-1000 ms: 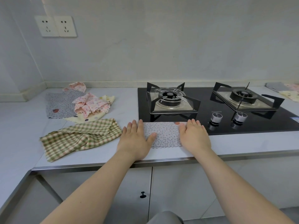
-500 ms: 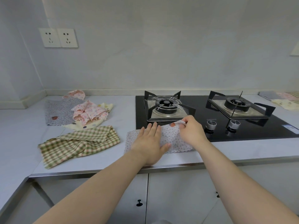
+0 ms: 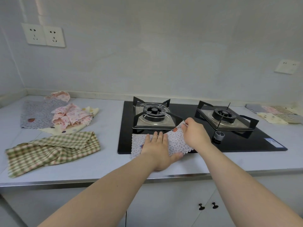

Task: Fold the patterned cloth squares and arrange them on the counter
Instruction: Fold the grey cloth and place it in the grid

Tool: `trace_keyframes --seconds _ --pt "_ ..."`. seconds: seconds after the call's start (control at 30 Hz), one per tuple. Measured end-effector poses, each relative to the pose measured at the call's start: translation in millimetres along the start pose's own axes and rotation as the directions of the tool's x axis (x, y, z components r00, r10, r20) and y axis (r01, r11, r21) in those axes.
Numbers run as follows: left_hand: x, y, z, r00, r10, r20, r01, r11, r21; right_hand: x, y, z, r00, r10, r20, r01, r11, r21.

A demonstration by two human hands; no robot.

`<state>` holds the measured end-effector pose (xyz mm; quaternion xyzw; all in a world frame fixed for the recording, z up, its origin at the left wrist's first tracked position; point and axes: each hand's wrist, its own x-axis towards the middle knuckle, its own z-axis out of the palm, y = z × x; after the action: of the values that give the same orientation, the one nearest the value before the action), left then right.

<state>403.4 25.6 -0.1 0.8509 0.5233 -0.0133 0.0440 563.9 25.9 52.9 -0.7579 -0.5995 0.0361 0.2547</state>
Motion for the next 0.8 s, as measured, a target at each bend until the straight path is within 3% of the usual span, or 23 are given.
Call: trace_keyframes --seconds 0.3,0.43,0.57,0.67,0.73,0.8 --pt "16.9 8.6 5.6 0.999 0.024 -0.047 -0.026 0.999 -0.039 14.8 3.2 -5.3 0.999 -0.001 -0.032 0.003 0.997 0.077" --pt "17.1 -0.2 -9.1 0.998 0.059 0.002 -0.056 0.965 -0.257 15.0 -5.0 -3.2 1.0 -0.009 -0.026 0.012 0.995 0.103" --pt "2.6 -23.7 -32.5 0.991 0.06 -0.121 -0.12 0.802 -0.585 13.5 -12.4 -3.7 0.999 -0.02 -0.035 0.022 0.998 0.062" --pt "-6.7 -47.8 -30.4 0.941 -0.147 -0.306 -0.105 0.731 -0.674 12.9 -25.2 0.1 0.997 -0.054 -0.046 0.059 0.99 0.127" --pt "-9.0 -57.2 -23.4 0.925 -0.252 -0.285 -0.049 0.664 -0.746 10.9 -37.3 3.8 0.995 -0.083 -0.053 0.09 0.983 0.159" --pt "-9.8 -60.8 -17.4 0.942 -0.29 -0.17 -0.005 0.493 -0.87 6.6 -52.8 6.8 0.993 -0.107 -0.042 0.113 0.977 0.179"
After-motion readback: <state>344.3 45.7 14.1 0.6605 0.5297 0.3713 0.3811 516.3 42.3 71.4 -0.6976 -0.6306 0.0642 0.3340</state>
